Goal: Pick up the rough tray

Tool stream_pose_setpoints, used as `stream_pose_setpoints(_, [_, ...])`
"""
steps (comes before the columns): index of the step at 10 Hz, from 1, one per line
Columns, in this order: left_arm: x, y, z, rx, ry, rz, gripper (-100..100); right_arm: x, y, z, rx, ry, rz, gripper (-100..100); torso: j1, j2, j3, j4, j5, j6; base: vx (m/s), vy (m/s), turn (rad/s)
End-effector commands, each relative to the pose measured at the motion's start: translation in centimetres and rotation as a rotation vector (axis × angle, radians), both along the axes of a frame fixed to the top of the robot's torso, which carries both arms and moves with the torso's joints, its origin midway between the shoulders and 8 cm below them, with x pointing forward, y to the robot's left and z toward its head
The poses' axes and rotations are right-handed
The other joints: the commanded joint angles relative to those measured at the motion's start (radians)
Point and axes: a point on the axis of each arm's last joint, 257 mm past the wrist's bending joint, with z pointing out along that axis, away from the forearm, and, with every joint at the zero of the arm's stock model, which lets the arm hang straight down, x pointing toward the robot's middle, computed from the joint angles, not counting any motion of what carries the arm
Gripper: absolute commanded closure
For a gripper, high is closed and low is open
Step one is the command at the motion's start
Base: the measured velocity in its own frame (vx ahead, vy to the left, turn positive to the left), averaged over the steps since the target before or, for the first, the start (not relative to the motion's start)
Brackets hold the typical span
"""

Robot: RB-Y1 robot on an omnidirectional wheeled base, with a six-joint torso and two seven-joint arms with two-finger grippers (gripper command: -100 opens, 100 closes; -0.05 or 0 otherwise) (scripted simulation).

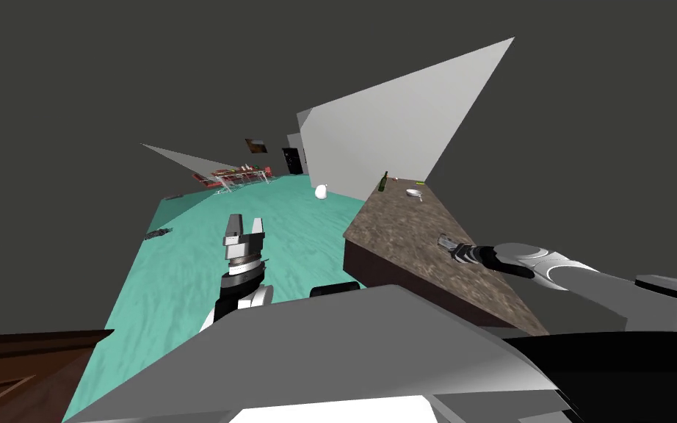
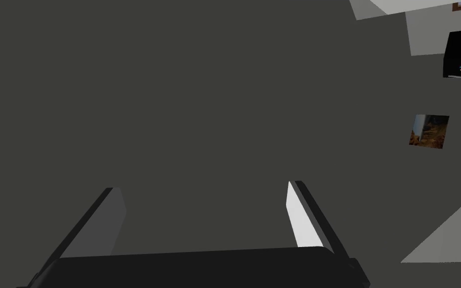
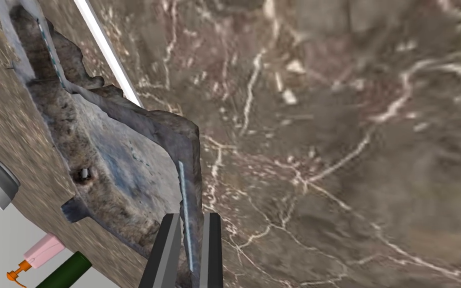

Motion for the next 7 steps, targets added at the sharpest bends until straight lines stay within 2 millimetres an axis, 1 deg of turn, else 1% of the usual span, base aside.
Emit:
stream_pose_setpoints(1, [0.0,0.0,0.0,0.0,0.0,0.0,0,0.8,0.1,0.1,-0.003,-0.001,0.016,100,0.0,0.0,0.0,0.0,0.0,0.0,0.081,0.016,-0.113])
stream_pose_setpoints(2, [0.0,0.0,0.0,0.0,0.0,0.0,0,1.5,1.0,0.3,-0.002,-0.001,0.045,100,0.0,-0.001,0.0,0.0,0.0,-0.003,0.075,-0.001,-0.159])
stream_pose_setpoints(3, [0.0,0.0,0.0,0.0,0.0,0.0,0,1.9,1.4,0.6,-0.008,0.0,0.065,100,-0.001,0.0,0.0,0.0,0.0,-0.001,0.106,0.019,-0.291])
stream_pose_setpoints(4, [0.0,0.0,0.0,0.0,0.0,0.0,0,2.3,1.9,0.5,-0.002,-0.002,0.075,100,0.0,-0.001,-0.001,0.0,0.0,0.0,0.073,0.03,-0.111])
stream_pose_setpoints(5, [0.0,0.0,0.0,0.0,0.0,0.0,0,2.4,2.0,0.9,-0.013,0.002,0.086,100,0.001,0.0,0.0,0.0,0.0,-0.003,0.069,0.007,-0.139])
stream_pose_setpoints(6, [0.0,0.0,0.0,0.0,0.0,0.0,0,3.0,2.9,0.6,-0.001,-0.002,0.104,100,0.0,0.0,0.0,0.0,0.001,-0.001,0.054,0.002,-0.099])
stream_pose_setpoints(7, [0.0,0.0,0.0,0.0,0.0,0.0,0,2.5,2.6,0.7,-0.004,0.003,0.096,100,0.0,0.001,0.001,0.001,0.001,-0.002,0.017,0.003,-0.006])
